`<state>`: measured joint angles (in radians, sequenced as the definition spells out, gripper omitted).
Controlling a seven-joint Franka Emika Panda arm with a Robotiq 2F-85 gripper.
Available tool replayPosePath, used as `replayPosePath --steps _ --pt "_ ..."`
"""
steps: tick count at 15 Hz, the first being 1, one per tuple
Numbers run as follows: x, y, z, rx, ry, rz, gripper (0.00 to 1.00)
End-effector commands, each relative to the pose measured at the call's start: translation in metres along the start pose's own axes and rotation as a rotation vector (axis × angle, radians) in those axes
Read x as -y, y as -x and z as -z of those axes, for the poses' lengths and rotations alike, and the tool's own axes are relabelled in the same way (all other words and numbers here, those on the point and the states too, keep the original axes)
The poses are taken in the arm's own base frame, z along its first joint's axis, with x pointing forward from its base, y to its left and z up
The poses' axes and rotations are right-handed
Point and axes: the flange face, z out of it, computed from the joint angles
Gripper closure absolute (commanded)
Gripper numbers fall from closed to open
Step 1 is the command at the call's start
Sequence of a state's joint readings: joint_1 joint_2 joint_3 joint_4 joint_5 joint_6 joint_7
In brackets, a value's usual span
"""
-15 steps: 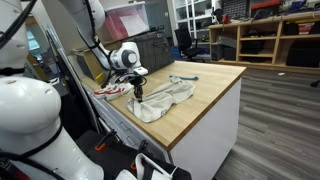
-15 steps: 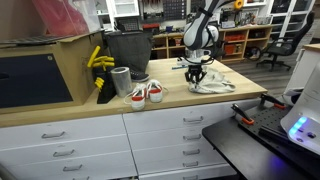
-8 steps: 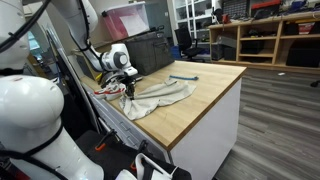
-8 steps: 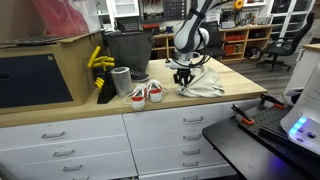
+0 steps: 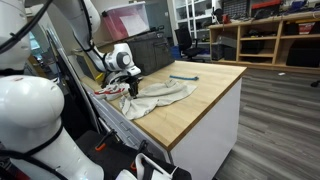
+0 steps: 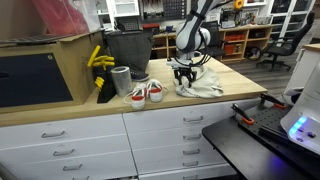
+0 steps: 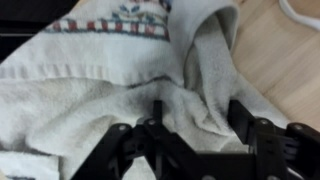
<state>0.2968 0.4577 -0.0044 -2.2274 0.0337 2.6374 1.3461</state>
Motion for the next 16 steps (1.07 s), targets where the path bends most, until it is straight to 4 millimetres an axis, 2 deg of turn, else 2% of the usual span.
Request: replayPosePath --steps 1,2,3,6,10,11,16 --pt "-0.005 -0.053 0.001 0.006 -0.019 -0.107 0.48" --pt "-0.006 -0.064 0.001 0.010 -0.021 -0.133 0.44" --pt "-0.006 -0.072 0.000 0.014 -0.025 -0.161 0.45" --pt "-0.002 -0.082 0.003 0.030 -0.042 -0.209 0.68" --pt "0.006 -0.072 0.003 0.050 -0.053 -0.206 0.97" --pt "0.008 -0.068 0.002 0.057 -0.049 -0.199 1.00" --pt "0.015 -0.032 -0.013 0.105 -0.023 -0.126 0.98"
